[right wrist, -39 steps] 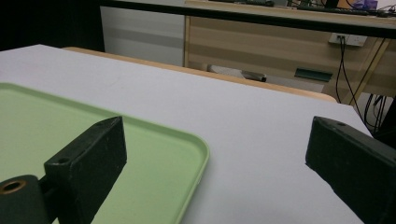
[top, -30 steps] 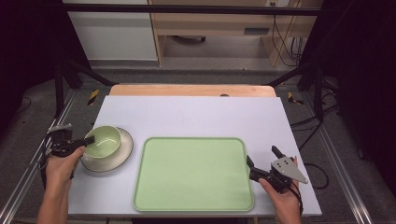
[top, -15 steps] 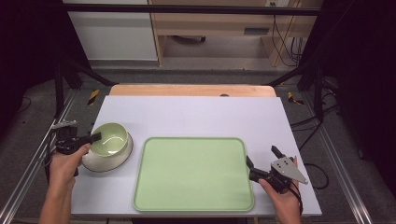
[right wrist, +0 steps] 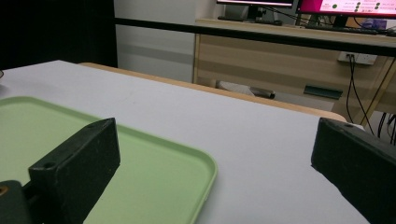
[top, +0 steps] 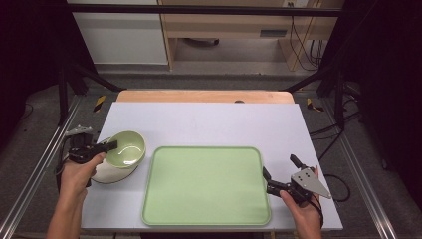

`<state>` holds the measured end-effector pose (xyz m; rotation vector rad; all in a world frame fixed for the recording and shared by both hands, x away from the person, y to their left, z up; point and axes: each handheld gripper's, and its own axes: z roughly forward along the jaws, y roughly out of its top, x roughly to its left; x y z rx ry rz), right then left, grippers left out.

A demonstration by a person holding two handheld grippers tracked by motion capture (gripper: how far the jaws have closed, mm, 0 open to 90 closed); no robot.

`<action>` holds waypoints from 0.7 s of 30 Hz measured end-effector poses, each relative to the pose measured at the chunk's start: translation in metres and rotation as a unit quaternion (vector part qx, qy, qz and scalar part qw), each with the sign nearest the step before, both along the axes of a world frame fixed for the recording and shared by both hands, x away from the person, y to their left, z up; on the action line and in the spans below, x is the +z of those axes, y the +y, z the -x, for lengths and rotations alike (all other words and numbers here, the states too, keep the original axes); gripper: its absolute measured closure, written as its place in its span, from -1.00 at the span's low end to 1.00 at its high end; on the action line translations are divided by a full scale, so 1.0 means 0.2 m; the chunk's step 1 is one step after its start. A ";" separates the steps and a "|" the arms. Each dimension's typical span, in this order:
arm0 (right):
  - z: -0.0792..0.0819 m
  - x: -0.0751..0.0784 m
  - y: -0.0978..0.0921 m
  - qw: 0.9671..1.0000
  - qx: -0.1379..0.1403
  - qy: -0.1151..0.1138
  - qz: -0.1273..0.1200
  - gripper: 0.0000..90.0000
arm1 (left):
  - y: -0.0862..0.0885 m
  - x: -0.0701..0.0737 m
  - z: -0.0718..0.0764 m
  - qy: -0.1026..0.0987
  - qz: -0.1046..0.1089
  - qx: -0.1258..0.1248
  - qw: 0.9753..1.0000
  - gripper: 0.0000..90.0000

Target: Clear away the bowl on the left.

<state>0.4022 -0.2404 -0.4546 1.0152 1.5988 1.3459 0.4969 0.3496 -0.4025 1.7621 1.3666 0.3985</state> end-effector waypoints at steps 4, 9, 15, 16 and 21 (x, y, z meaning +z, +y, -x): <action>0.00 0.00 0.00 1.000 -0.002 -0.001 -0.001 -0.97 | -0.05 0.01 0.00 -0.001 -0.001 -0.013 1.000 0.85; 0.00 0.00 -0.01 1.000 -0.004 -0.001 0.000 -0.97 | -0.12 0.01 0.00 0.000 -0.005 -0.032 0.999 0.85; 0.00 0.00 -0.01 1.000 -0.005 -0.001 -0.001 -0.97 | -0.20 0.00 -0.01 0.005 -0.006 -0.053 0.999 0.85; 0.00 0.00 -0.01 1.000 -0.005 -0.002 0.000 -0.97 | -0.21 0.00 -0.01 0.006 -0.008 -0.056 0.998 0.85; 0.00 0.00 -0.01 1.000 -0.006 -0.001 0.000 -0.96 | -0.26 -0.01 -0.01 0.007 -0.008 -0.068 0.998 0.85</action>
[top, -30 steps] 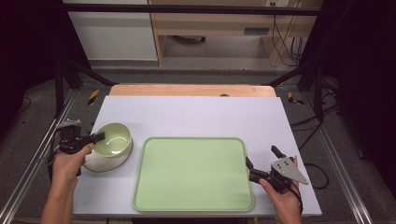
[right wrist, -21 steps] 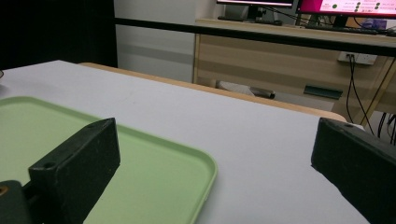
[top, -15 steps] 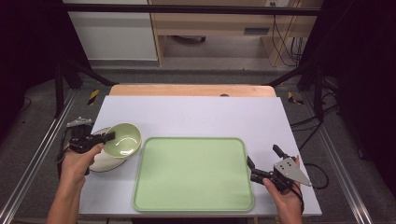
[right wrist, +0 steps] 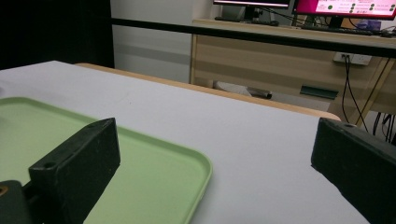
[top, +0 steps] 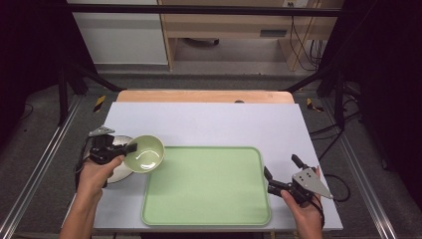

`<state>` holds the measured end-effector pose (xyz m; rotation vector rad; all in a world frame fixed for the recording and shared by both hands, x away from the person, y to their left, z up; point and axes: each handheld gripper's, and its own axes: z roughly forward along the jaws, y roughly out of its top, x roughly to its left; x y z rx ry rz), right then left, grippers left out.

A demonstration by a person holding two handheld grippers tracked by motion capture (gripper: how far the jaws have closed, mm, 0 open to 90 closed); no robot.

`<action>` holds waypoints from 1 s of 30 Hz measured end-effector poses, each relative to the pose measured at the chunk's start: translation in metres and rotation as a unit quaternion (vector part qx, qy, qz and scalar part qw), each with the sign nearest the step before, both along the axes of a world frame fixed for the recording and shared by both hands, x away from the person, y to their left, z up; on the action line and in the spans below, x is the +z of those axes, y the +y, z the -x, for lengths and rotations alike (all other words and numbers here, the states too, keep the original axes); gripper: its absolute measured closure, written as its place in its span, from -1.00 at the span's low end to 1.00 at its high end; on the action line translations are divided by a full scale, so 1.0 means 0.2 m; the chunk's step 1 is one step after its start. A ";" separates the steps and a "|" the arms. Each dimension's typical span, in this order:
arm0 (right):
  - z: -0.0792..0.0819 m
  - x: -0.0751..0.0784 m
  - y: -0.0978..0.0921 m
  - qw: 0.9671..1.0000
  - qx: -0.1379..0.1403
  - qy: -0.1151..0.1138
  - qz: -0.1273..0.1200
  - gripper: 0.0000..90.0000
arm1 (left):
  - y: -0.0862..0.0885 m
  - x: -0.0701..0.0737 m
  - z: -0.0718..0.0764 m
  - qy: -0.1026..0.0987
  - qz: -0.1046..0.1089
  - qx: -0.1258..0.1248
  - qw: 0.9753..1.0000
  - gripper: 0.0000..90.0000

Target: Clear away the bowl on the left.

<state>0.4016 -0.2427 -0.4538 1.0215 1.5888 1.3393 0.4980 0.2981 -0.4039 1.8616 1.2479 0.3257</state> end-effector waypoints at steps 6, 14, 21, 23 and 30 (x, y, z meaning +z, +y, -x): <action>0.00 0.00 0.00 1.000 0.000 0.000 0.001 -0.96 | -0.06 0.00 0.00 0.000 0.000 -0.014 1.000 0.85; 0.00 0.00 0.00 1.000 -0.001 0.001 0.002 -0.96 | -0.13 -0.01 0.01 0.001 -0.004 -0.031 1.000 0.85; 0.00 0.00 0.00 1.000 -0.001 0.002 0.002 -0.96 | -0.19 -0.02 0.01 0.003 -0.003 -0.042 0.999 0.85; 0.00 0.00 0.00 1.000 -0.001 0.002 0.002 -0.96 | -0.20 -0.02 0.01 0.005 -0.005 -0.047 0.999 0.85; 0.00 0.00 0.00 1.000 -0.001 0.002 0.002 -0.96 | -0.25 -0.03 0.02 0.009 -0.008 -0.062 0.998 0.85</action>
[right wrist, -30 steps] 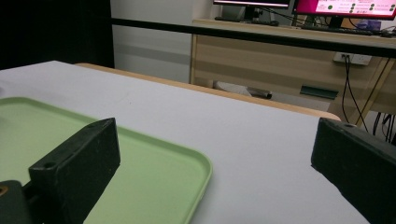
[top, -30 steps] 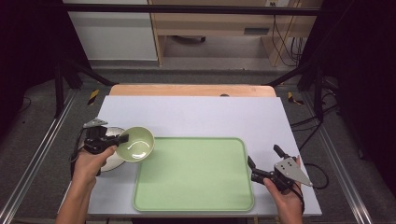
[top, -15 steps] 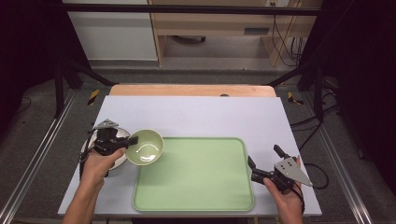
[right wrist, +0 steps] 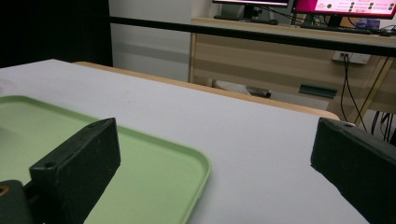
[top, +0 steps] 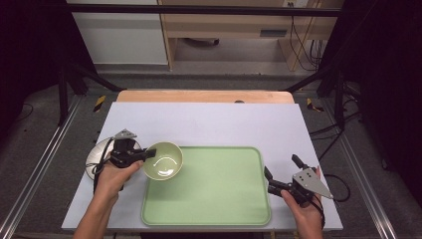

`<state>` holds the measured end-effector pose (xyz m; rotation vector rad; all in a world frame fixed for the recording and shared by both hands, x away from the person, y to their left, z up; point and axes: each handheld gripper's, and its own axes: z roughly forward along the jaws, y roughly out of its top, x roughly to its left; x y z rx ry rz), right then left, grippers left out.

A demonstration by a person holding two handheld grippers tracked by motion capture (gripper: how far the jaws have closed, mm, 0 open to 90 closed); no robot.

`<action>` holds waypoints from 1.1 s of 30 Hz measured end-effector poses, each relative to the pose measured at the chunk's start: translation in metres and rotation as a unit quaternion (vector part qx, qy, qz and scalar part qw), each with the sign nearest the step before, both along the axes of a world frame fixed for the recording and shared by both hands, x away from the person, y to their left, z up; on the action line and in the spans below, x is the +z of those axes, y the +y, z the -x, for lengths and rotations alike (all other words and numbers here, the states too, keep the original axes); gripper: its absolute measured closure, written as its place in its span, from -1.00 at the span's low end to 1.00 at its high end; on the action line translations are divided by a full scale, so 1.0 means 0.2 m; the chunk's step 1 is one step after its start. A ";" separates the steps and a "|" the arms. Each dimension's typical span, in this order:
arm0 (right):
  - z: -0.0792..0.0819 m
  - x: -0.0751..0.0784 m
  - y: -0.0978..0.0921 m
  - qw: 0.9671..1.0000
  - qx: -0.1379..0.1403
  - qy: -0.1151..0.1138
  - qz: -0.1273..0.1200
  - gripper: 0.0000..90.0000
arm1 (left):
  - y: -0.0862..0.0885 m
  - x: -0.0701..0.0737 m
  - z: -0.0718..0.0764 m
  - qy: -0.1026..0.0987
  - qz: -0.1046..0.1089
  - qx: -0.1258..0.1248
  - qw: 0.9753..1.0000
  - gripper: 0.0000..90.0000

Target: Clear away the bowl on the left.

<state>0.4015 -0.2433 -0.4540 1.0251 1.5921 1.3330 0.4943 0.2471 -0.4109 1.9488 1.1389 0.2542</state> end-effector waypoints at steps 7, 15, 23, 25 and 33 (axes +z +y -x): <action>0.00 0.00 0.00 1.000 -0.001 0.001 0.000 -0.96 | -0.10 -0.04 0.01 0.000 -0.008 -0.012 1.000 0.85; 0.00 0.00 0.00 1.000 -0.002 0.002 0.001 -0.96 | -0.17 -0.05 0.03 0.006 -0.007 -0.032 0.999 0.85; 0.00 0.00 -0.01 1.000 -0.001 0.002 0.001 -0.96 | -0.24 -0.08 0.04 0.015 -0.009 -0.048 0.999 0.85; 0.00 0.00 -0.01 1.000 -0.001 0.001 0.001 -0.96 | -0.25 -0.09 0.04 0.015 -0.009 -0.050 0.999 0.85; 0.01 0.00 -0.01 1.000 -0.002 0.002 0.001 -0.96 | -0.30 -0.10 0.05 0.020 -0.009 -0.060 0.998 0.85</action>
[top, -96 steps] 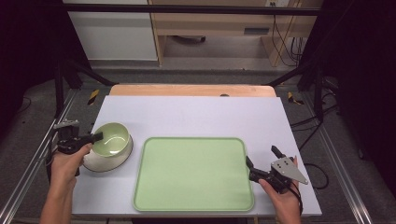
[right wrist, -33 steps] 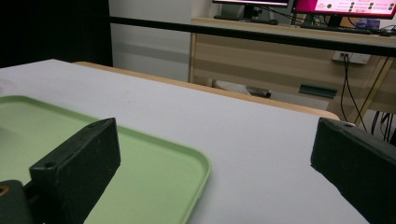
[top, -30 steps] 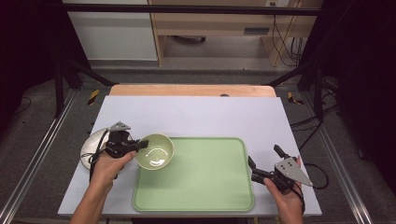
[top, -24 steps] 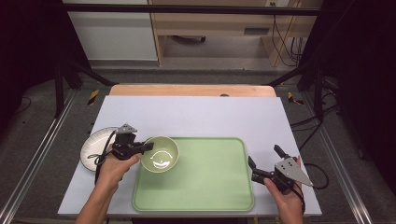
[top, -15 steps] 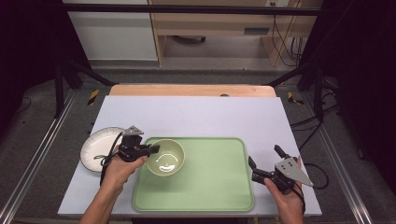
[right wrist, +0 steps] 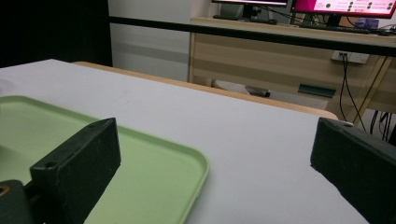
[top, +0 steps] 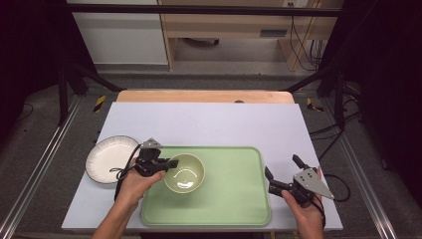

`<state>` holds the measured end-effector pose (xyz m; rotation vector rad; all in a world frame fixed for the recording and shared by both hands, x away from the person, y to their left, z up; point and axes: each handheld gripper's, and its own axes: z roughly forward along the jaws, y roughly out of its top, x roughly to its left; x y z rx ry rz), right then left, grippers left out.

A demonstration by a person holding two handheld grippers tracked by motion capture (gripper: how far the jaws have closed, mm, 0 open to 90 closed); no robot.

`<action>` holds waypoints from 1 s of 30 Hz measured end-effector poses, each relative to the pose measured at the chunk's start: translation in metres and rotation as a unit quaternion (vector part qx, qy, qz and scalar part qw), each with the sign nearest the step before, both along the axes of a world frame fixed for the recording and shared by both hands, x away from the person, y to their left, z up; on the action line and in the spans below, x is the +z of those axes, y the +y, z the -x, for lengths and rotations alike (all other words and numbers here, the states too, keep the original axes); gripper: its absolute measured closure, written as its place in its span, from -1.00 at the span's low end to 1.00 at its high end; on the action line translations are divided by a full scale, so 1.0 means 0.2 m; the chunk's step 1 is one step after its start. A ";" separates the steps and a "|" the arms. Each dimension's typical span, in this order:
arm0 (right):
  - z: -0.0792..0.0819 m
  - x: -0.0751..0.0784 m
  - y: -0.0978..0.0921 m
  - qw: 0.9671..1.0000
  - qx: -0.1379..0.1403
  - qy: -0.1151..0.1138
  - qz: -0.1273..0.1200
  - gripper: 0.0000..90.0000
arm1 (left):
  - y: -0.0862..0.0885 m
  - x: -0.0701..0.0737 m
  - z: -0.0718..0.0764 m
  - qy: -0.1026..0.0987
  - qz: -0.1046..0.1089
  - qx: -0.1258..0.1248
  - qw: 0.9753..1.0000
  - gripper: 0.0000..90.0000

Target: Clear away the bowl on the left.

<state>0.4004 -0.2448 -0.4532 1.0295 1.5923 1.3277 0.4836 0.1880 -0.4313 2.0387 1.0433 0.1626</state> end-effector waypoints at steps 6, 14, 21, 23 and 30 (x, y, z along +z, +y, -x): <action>0.00 0.00 0.00 1.000 -0.001 -0.001 -0.001 -0.96 | -0.02 -0.01 0.00 0.002 0.001 -0.004 1.000 0.85; 0.00 0.00 0.00 1.000 -0.001 0.000 -0.001 -0.96 | -0.04 -0.02 0.01 0.007 0.006 -0.009 1.000 0.85; 0.00 0.00 0.00 1.000 -0.001 -0.001 -0.001 -0.96 | -0.06 -0.03 0.01 0.011 0.003 -0.014 1.000 0.84; 0.00 0.00 0.00 1.000 -0.001 -0.001 -0.001 -0.96 | -0.06 -0.04 0.01 0.010 0.002 -0.016 1.000 0.85; 0.00 0.00 0.00 1.000 -0.001 0.001 -0.001 -0.96 | -0.08 -0.05 0.01 0.015 0.002 -0.020 1.000 0.84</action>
